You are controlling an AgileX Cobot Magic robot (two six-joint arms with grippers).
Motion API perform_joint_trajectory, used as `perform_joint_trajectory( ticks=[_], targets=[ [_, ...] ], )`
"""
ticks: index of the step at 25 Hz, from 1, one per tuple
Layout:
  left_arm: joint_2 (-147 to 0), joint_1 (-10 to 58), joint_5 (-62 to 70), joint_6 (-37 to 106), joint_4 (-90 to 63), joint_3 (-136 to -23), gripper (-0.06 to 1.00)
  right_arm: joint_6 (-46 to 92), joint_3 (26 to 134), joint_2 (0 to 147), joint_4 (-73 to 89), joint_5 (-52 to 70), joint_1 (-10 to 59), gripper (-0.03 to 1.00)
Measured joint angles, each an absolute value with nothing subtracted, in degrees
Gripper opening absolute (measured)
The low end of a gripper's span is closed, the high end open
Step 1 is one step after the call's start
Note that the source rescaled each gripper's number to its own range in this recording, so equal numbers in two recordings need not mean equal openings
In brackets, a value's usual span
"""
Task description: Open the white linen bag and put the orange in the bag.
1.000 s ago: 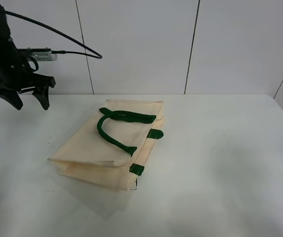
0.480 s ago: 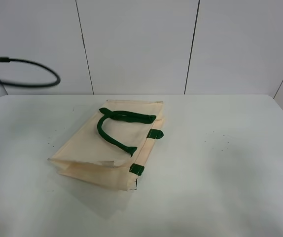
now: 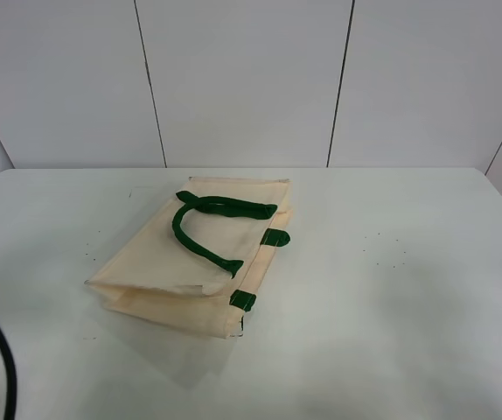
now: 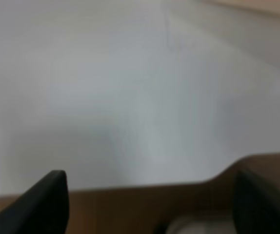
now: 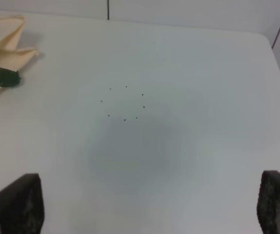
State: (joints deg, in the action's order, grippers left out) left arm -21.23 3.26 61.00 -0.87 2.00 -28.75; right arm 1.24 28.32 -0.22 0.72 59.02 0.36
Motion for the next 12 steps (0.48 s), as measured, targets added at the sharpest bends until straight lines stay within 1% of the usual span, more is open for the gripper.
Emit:
perform_joint_trajectory(
  ticks=[4, 12],
  targets=[
    [-11.99, 3.26, 60.59, -0.87, 1.03, -28.54, 0.91, 1.24, 28.32, -0.22, 0.72, 59.02, 0.36, 1.00],
    [-3.82, 3.26, 60.59, -0.82, 1.03, -28.48, 0.91, 1.24, 28.32, -0.22, 0.72, 59.02, 0.36, 1.00]
  ],
)
